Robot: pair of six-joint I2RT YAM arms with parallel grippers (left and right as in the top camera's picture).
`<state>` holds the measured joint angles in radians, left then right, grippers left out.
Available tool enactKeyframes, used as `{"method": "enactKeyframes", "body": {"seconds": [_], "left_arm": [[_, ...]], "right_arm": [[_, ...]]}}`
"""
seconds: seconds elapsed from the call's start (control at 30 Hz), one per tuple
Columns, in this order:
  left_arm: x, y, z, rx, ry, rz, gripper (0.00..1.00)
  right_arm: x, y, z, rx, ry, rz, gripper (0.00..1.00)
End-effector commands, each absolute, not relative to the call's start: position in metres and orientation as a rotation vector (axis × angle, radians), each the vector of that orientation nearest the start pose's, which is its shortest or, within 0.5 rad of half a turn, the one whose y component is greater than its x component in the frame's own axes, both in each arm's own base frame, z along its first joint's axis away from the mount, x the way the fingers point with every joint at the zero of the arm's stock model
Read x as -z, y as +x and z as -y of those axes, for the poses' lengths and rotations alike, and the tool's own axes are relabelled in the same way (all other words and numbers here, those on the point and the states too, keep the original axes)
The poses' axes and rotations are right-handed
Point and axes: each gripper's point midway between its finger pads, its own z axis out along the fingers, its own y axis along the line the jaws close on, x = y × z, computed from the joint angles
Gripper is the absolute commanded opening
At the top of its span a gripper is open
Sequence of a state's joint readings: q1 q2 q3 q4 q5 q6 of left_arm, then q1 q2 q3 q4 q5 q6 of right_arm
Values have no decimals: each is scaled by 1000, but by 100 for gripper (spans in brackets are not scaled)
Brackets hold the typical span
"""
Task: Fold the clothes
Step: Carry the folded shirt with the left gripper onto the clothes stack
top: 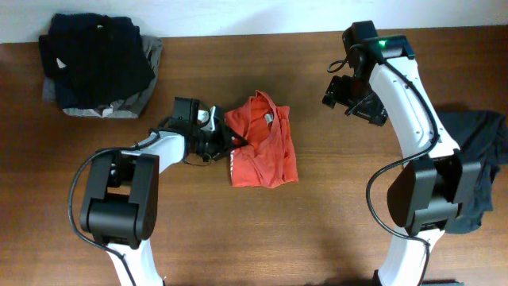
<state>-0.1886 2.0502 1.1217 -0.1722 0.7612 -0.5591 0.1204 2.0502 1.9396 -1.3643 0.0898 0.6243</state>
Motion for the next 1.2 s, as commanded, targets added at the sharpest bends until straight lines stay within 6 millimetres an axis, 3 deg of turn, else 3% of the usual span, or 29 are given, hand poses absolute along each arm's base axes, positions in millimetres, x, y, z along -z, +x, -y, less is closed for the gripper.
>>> {"method": "enactKeyframes", "body": {"seconds": [0.0, 0.07, 0.13, 0.2, 0.23, 0.47, 0.77, 1.03, 1.17], "left_arm": [[0, 397, 194, 1218, -259, -2724, 26], [-2, 401, 195, 1219, -244, -2703, 24], [-4, 404, 195, 1220, -228, -2685, 16], [-7, 409, 196, 1221, -211, -2662, 2], [-9, 412, 197, 1222, -200, -2644, 0], [-31, 440, 202, 1211, -62, -2486, 0], [-74, 482, 204, 1059, 260, -2270, 0], [-85, 525, 155, 792, 188, -2217, 0], [-80, 544, 107, 581, 100, -2214, 0]], "right_arm": [[-151, 416, -32, 78, 749, -2878, 99], [-151, 416, -32, 78, 749, -2878, 99], [-151, 416, -32, 78, 749, -2878, 98], [-151, 416, -32, 78, 748, -2879, 98], [-151, 416, -32, 78, 748, -2879, 98], [-151, 416, -32, 78, 749, -2878, 98], [-151, 416, -32, 78, 749, -2878, 98], [-151, 416, -32, 78, 749, -2878, 98], [-151, 416, -32, 78, 749, -2878, 99]]}}
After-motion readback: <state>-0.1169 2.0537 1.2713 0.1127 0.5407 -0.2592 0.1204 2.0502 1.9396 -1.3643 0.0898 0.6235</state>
